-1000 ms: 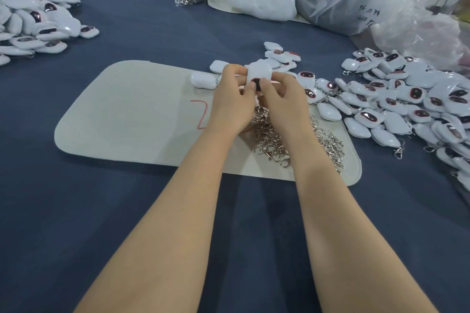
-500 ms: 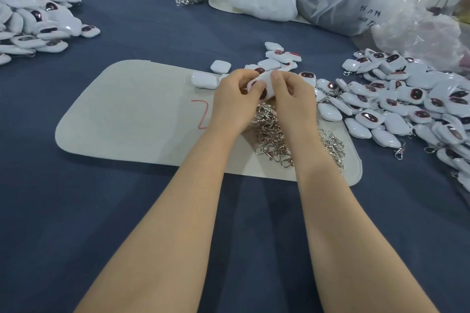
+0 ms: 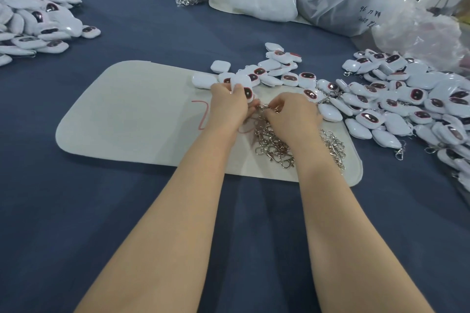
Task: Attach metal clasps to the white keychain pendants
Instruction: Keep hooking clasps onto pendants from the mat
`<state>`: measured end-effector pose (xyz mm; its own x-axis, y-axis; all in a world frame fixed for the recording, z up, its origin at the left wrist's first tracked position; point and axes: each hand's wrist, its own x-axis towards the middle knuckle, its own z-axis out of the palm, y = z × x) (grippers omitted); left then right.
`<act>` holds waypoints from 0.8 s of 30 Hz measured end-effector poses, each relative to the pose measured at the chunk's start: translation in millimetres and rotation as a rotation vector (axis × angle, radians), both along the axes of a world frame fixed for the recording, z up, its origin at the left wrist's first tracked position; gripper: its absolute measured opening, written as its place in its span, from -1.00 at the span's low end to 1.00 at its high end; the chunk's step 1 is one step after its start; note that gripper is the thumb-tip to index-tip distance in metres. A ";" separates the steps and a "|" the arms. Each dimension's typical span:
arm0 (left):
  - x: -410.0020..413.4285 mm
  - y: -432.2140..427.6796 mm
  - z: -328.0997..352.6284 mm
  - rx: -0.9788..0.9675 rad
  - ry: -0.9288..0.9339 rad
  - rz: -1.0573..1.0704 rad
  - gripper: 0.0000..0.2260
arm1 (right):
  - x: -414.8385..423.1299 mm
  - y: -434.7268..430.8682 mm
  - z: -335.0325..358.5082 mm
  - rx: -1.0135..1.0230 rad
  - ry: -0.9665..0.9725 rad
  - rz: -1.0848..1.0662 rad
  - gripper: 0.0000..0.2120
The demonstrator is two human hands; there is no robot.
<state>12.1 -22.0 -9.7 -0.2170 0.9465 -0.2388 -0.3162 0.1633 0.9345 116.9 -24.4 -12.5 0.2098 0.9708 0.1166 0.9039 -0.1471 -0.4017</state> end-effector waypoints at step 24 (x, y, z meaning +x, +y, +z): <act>-4.4 -7.3 4.3 0.243 0.291 -0.040 -0.92 | -9.6 -1.1 12.3 0.292 1.079 0.149 -0.79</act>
